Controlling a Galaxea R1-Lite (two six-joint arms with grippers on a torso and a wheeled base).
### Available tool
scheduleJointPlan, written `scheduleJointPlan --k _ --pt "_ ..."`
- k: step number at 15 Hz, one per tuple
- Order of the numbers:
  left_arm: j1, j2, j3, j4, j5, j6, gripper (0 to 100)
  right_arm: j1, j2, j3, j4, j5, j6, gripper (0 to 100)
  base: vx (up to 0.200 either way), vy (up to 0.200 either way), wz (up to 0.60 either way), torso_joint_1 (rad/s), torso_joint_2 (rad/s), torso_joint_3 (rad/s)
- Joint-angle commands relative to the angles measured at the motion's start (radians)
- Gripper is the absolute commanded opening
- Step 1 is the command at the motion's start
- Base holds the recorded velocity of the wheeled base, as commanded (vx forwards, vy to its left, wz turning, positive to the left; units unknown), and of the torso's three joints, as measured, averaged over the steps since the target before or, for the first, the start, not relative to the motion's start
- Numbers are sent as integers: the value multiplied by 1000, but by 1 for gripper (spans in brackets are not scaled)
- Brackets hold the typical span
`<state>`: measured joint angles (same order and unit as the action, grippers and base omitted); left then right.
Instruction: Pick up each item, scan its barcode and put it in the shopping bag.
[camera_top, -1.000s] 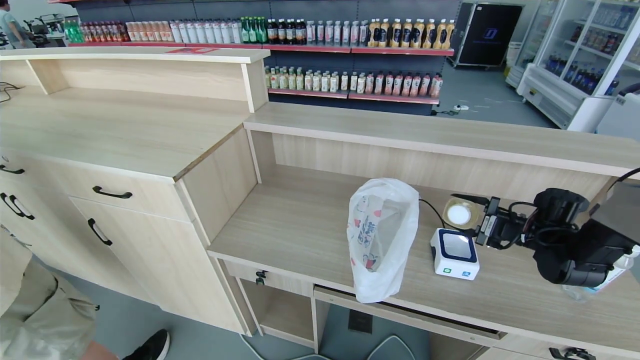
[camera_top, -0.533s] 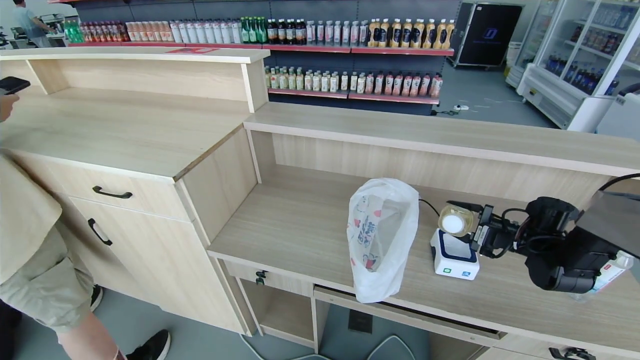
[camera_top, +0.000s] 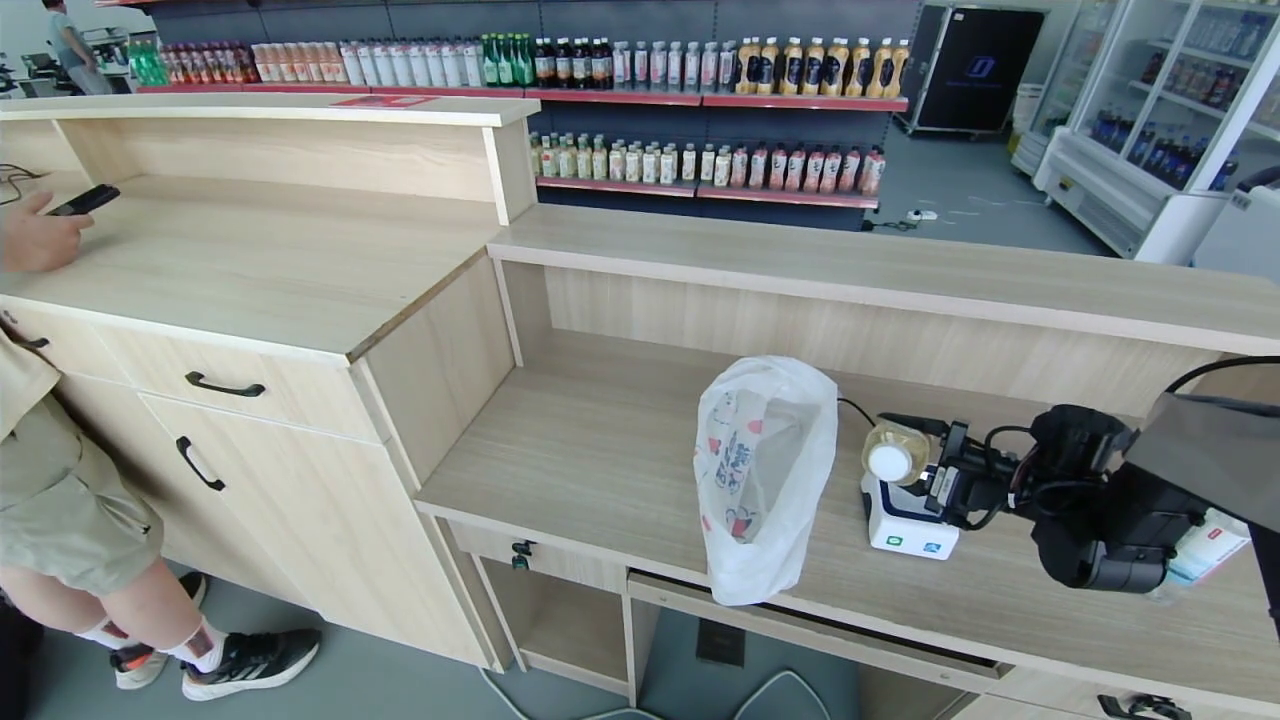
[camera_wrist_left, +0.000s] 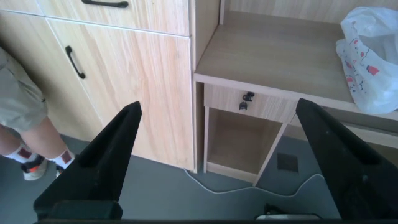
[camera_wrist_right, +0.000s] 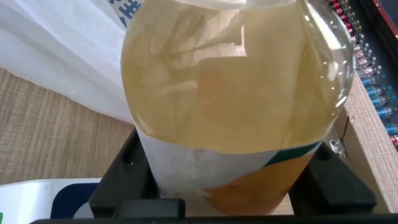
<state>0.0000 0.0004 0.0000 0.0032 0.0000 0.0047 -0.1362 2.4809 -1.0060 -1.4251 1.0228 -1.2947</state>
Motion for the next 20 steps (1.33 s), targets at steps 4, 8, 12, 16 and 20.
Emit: scheduleJointPlan --k 4,8,12,16,20 --pt "0 0 0 0 0 0 100 0 29 -11 -1 -1 -6 0 0 0 0 0 0 0" --pt "0 0 0 0 0 0 100 0 56 -40 0 -3 -8 0 0 0 0 0 0 0" --pt "0 0 0 0 0 0 100 0 61 -48 2 -4 -8 0 0 0 0 0 0 0" --pt "0 0 0 0 0 0 100 1 62 -43 5 -4 -8 0 0 0 0 0 0 0" --pt "0 0 0 0 0 0 100 0 58 -40 11 -4 -6 0 0 0 0 0 0 0"
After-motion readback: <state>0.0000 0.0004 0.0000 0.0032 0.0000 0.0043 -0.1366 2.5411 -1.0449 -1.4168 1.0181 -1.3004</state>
